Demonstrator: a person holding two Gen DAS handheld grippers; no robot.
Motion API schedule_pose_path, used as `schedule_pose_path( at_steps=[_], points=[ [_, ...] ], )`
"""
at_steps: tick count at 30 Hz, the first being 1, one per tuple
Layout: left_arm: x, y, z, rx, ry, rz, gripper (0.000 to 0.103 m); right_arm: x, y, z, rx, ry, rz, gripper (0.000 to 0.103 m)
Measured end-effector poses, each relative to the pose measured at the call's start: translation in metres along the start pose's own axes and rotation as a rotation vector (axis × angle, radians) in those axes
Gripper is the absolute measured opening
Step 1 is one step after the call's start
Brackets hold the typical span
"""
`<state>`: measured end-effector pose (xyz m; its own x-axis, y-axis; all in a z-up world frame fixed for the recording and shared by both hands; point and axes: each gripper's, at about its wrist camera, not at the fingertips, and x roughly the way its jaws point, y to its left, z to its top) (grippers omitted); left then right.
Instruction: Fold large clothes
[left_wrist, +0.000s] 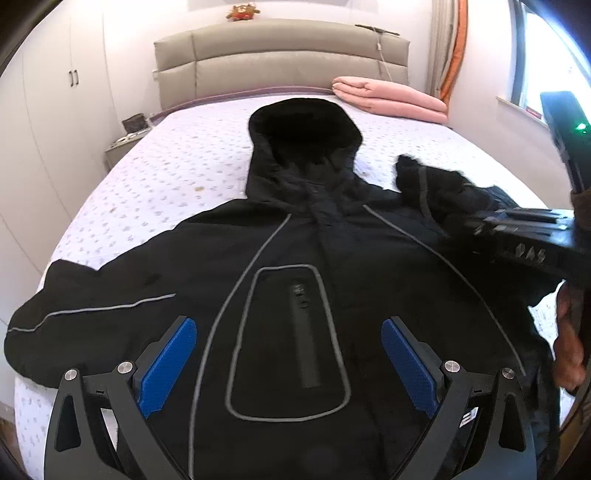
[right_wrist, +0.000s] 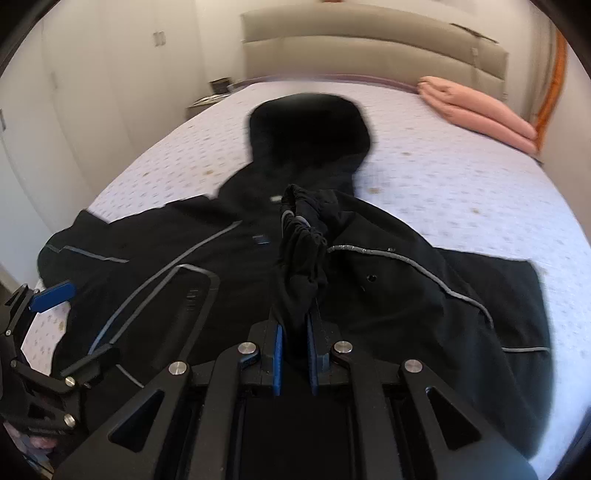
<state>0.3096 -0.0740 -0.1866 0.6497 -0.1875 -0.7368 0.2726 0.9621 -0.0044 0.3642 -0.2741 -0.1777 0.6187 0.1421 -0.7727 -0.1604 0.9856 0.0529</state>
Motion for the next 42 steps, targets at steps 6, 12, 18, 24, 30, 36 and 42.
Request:
schedule_pose_path(
  at_steps=[6,12,18,24,30,36,42],
  points=[
    [0.009,0.024,-0.011,-0.083,0.029,0.022,0.101,0.053,0.044,-0.012,-0.03,0.105,0.071,0.016],
    [0.02,0.045,-0.029,-0.167,0.07,0.007,0.101,0.106,0.043,-0.038,0.028,0.242,0.123,0.024],
    [0.022,0.046,-0.022,-0.19,0.07,-0.013,0.1,0.076,0.051,-0.034,0.017,0.232,0.231,0.053],
    [0.029,0.031,-0.003,-0.168,0.065,-0.087,0.1,0.0,0.027,-0.026,0.024,0.098,0.184,0.053],
    [0.063,-0.004,0.02,-0.141,0.116,-0.231,0.1,-0.006,-0.059,-0.036,0.176,0.072,-0.023,0.042],
    [0.118,-0.024,0.026,-0.171,0.211,-0.292,0.094,0.069,-0.089,-0.077,0.316,0.278,0.033,0.023],
    [0.135,-0.028,0.027,-0.155,0.246,-0.353,0.023,0.063,-0.096,-0.077,0.322,0.251,0.062,0.022]
  ],
)
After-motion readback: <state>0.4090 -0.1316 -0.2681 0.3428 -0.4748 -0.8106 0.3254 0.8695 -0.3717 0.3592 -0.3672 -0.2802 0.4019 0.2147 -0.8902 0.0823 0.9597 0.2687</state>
